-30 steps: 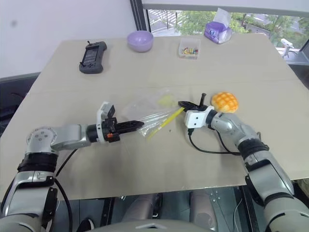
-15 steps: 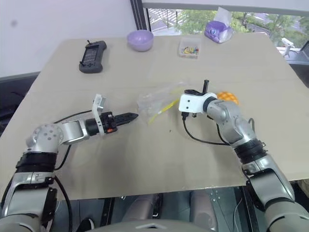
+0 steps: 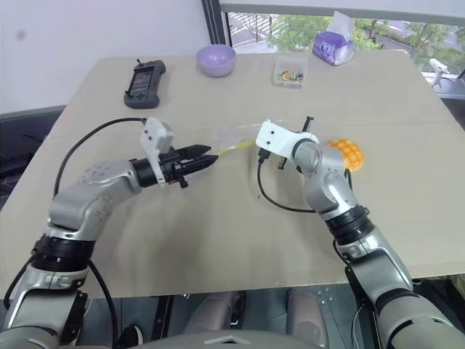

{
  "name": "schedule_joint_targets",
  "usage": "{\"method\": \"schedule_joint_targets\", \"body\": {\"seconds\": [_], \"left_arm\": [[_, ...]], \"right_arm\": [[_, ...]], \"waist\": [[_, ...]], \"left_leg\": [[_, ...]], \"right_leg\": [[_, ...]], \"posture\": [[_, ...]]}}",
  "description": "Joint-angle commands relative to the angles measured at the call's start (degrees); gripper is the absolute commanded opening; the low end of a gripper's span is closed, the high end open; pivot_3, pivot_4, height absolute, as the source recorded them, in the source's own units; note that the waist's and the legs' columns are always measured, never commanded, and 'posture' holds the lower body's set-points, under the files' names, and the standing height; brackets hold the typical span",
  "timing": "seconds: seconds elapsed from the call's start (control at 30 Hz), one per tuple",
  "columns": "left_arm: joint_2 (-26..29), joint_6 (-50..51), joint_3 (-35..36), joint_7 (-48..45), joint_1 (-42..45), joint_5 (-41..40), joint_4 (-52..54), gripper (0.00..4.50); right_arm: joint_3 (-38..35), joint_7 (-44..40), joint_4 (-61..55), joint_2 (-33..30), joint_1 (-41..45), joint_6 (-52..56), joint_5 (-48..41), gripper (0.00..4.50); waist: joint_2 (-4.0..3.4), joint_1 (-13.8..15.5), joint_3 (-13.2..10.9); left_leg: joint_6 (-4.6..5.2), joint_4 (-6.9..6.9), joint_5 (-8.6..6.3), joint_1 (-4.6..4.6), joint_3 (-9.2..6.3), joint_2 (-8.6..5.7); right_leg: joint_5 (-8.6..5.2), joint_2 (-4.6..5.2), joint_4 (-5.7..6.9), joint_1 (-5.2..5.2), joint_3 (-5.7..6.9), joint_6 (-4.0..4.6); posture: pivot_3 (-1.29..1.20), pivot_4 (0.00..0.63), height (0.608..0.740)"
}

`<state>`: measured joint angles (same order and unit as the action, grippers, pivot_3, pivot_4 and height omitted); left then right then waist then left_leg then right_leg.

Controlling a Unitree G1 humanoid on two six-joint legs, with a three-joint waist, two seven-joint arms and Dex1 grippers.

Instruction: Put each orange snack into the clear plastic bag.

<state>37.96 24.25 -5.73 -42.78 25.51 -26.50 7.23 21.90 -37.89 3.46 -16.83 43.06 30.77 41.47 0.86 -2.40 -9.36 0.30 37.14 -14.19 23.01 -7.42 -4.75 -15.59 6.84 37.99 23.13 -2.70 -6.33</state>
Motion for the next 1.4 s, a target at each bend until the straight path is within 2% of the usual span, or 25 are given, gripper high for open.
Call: {"method": "schedule_joint_targets", "body": {"seconds": [0.03, 0.23, 0.37, 0.53, 0.9, 1.07, 1.4], "left_arm": [[-0.81, -8.09, -1.44, -0.23, 0.13, 6.89, -0.03, 1.78], [0.12, -27.30, -7.03, 3.59, 2.04, 26.32, -8.61, 1.78], [-0.71, -33.94, -6.58, 7.37, 3.85, 32.16, -13.64, 1.78], [-4.35, -36.94, -2.71, 11.01, 4.69, 30.26, -14.43, 1.78], [-10.27, -33.73, 0.37, 9.98, 3.65, 24.09, -8.42, 1.78], [-10.09, -32.69, -0.68, 10.63, 2.54, 27.56, -10.12, 1.78], [-10.95, -27.81, -2.21, 8.81, 0.89, 28.71, -10.09, 1.78]], "right_arm": [[-0.31, 0.67, -0.84, 0.48, 2.62, 1.68, -0.04, 0.00], [-0.69, 0.70, -1.19, 1.82, 3.84, 4.81, -1.35, 0.00], [-0.79, 1.33, -1.20, 1.78, 3.99, 5.25, -2.30, 0.00], [-0.73, 2.33, -0.65, 0.72, 4.20, 4.61, -2.85, 0.00], [0.24, 3.29, 0.15, 0.23, 3.91, 4.54, -3.87, 0.00], [0.31, 3.46, 0.27, 0.39, 4.15, 4.63, -4.03, 0.00], [0.24, 4.05, 0.64, 0.49, 4.43, 4.60, -4.18, 0.00]], "waist": [[0.00, -0.01, 0.00], [0.00, -0.05, 0.00], [0.00, -0.01, 0.00], [-0.01, -0.21, 0.01], [0.00, -0.23, 0.01], [0.00, -0.44, 0.01], [0.00, -1.12, 0.01]], "left_leg": [[0.00, 0.01, 0.00, 0.06, -0.01, 0.00], [0.00, 0.00, 0.00, 0.10, 0.01, 0.00], [0.00, 0.02, 0.00, 0.14, -0.02, -0.03], [0.00, 0.30, 0.01, 0.83, -0.10, -0.04], [0.00, 0.37, 0.01, 0.80, -0.08, -0.07], [0.00, 0.38, 0.01, 0.79, -0.08, -0.07], [0.00, 0.45, 0.02, 0.78, -0.07, -0.07]], "right_leg": [[0.00, 0.00, 0.00, 0.06, 0.01, 0.00], [0.00, -0.02, 0.03, 0.11, 0.01, 0.00], [0.01, -0.02, 0.04, 0.16, 0.05, 0.00], [0.01, 0.00, 0.24, 0.75, 0.11, -0.01], [0.01, 0.04, 0.43, 0.77, 0.16, -0.01], [0.01, 0.04, 0.47, 0.77, 0.15, 0.00], [0.01, 0.04, 0.55, 0.77, 0.16, 0.00]], "posture": [[0.00, 0.150, 0.740], [0.00, 0.150, 0.740], [0.00, 0.150, 0.740], [0.00, 0.150, 0.740], [0.00, 0.150, 0.740], [0.00, 0.150, 0.740], [0.00, 0.150, 0.740]]}}
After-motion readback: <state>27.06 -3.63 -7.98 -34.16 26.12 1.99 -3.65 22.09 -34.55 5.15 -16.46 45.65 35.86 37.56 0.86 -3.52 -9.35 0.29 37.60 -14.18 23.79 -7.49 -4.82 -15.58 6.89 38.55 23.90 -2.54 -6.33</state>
